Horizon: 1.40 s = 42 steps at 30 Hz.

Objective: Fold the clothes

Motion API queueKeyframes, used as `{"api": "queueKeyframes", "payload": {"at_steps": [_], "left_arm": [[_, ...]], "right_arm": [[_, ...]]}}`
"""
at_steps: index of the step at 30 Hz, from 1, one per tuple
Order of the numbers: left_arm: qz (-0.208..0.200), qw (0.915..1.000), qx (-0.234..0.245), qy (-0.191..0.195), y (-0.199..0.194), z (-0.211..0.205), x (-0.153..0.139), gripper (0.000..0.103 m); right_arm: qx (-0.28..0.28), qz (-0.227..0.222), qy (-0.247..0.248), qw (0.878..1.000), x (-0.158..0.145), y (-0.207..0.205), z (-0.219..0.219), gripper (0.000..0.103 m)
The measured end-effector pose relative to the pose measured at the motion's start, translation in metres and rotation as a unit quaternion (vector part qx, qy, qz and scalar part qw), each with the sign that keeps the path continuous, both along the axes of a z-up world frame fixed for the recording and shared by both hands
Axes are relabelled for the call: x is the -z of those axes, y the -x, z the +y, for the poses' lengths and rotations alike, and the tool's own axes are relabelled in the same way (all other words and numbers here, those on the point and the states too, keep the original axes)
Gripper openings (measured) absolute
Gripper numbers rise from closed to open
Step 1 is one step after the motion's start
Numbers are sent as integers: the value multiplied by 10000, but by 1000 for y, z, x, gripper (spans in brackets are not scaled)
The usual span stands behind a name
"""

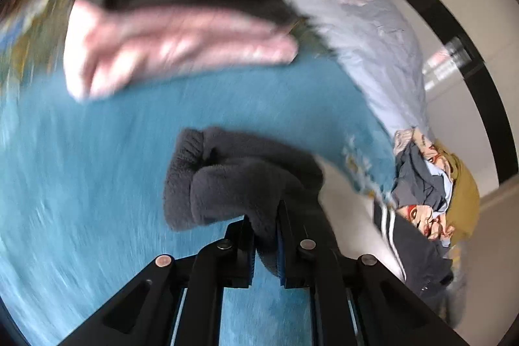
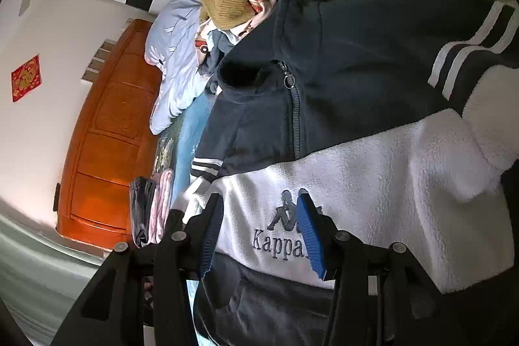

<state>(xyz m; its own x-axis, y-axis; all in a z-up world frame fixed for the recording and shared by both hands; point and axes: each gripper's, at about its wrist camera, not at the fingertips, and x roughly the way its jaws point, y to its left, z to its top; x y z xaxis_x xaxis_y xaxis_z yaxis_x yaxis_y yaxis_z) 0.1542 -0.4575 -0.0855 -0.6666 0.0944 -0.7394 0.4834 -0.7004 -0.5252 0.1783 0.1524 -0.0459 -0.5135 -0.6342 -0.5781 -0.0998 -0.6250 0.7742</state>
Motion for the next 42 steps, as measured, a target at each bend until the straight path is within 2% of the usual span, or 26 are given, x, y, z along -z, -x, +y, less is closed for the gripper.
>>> {"api": "queueKeyframes", "payload": {"at_steps": [2, 4, 6, 9, 13, 15, 17, 19, 23, 27, 31, 37, 42], "left_arm": [[98, 9992, 126, 374, 9, -3, -13, 11], [-46, 9961, 303, 822, 20, -1, -12, 11], [-267, 9948, 415, 892, 29, -1, -1, 11], [-405, 9952, 430, 774, 32, -4, 10, 11], [-347, 9984, 450, 30, 23, -9, 11, 15], [-395, 9979, 496, -165, 14, -4, 9, 19], [-291, 9974, 571, -316, -3, 3, 6, 33], [-147, 9964, 697, -450, -18, 16, 2, 43], [-61, 9931, 934, -701, -52, 36, -3, 45], [-78, 9913, 1056, -784, -68, 43, -5, 50], [-80, 9908, 1053, -842, -81, 45, -8, 52], [-101, 9892, 1209, -822, -92, 56, -9, 54], [-149, 9869, 1266, -985, -99, 66, -4, 55]], "right_arm": [[5, -4, 2, 10000, 0, 0, 2, 48], [16, 6, -9, 10000, 0, 0, 4, 48], [54, -14, 26, 10000, 1, 0, 7, 48], [37, 3, 36, 10000, 0, 2, 9, 48], [-15, 121, -16, 9999, -7, 13, 10, 48], [-73, 201, -36, 9998, -12, 25, 7, 48], [-211, 264, -94, 9994, -14, 43, 0, 50], [-386, 244, -226, 9987, -12, 65, -13, 53], [-698, 109, -527, 9961, -1, 107, -39, 53], [-926, -18, -697, 9933, 9, 144, -62, 53], [-1124, 251, -809, 9900, 1, 171, -85, 53], [-780, 178, -1454, 9861, 13, 215, -82, 53], [-509, -185, -1332, 9896, 33, 231, -71, 53]]}}
